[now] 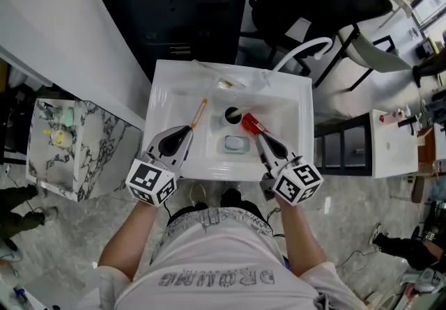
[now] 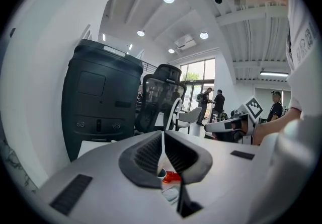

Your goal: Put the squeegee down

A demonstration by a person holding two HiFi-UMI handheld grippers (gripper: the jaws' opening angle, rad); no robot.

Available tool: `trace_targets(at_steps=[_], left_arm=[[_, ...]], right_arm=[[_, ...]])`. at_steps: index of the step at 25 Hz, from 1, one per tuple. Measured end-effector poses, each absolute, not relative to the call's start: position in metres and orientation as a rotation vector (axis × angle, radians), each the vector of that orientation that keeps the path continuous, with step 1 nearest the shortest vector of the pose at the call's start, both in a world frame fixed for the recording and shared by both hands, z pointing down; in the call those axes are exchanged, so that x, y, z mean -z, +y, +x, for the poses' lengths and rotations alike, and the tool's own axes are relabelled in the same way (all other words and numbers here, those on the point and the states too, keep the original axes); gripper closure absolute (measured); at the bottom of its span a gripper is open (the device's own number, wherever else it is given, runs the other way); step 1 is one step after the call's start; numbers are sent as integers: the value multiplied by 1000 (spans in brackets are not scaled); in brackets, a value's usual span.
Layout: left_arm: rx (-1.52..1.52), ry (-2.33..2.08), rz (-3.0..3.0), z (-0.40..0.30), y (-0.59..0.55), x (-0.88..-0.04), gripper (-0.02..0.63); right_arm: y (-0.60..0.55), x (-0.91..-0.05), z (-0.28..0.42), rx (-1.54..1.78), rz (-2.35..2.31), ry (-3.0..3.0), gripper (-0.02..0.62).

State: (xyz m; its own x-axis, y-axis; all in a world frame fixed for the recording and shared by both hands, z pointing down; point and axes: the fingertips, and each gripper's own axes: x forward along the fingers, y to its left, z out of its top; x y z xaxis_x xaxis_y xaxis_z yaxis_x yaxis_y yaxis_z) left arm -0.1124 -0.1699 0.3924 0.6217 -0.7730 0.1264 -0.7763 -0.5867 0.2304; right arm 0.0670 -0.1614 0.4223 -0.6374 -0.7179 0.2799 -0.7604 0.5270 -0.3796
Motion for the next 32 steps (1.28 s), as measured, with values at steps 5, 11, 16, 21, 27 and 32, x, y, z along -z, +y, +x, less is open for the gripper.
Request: trace_targets(at_steps=[5, 11, 16, 21, 27, 32], left_arm=[[-15, -1266, 2575, -112, -173, -393, 577], [-12, -1266, 2572, -111, -177, -393, 578], [-12, -1269, 2570, -110, -180, -394, 578], [-15, -1266, 2573, -108, -183, -393, 578], [-19, -1267, 2568, -106, -185, -395, 578], [-21, -1265, 2563, -102, -188, -395, 578]], right_arm=[[-163, -424, 68, -727, 1283, -2672, 588], [-166, -424, 67, -731, 1269, -2668, 588], [-168, -424, 66, -728, 1253, -2674, 588], [-170, -426, 64, -729, 1237, -2688, 588], [-172, -427, 64, -735, 1221, -2683, 588], [-174, -427, 66, -739, 1215, -2682, 589]])
